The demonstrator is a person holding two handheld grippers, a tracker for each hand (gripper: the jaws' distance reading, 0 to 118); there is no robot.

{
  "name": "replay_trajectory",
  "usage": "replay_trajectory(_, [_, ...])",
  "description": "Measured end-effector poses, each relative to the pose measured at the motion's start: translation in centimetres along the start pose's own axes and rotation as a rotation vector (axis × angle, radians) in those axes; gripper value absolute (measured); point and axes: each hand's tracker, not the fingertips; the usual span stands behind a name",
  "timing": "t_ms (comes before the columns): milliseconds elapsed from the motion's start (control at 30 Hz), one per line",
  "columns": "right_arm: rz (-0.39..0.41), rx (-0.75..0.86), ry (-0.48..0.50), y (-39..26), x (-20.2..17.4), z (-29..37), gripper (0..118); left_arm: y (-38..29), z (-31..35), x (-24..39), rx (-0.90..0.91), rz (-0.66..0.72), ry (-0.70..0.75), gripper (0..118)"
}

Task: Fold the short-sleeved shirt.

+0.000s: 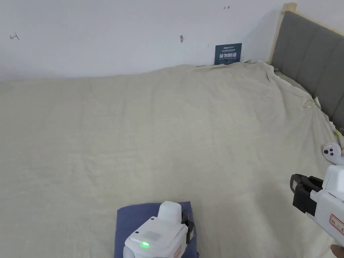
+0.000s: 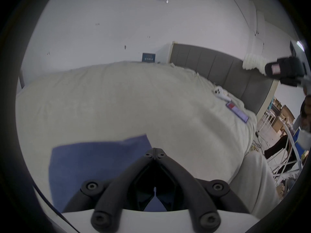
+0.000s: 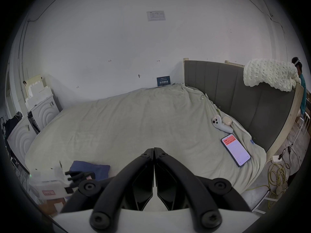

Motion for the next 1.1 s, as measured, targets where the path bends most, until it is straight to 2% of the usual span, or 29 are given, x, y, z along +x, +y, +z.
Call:
replay_trajectory(200, [0.017,0.051,0.024,1.4,-1.8,0.7,0,4.8,4.3,-1.9,0.144,-0.043,0.033,0])
replay_trajectory(500, [0.067,0.154,0.055,3.4,-5.8,1.7,0,8.9,10.1,-7.1,0.306,-0.032,0.169,0])
replay_trajectory(867, [0.127,0.293,0.074,4.1,-10.3,1.9,0,9.0,15.6,-13.0,0.405,0.001,0.375,0])
replay_trajectory(1100, [0.154,0.349,0.08,3.1,-11.9,0.8,0,7.6,17.2,-15.5,0.406,0.039,0.439,0])
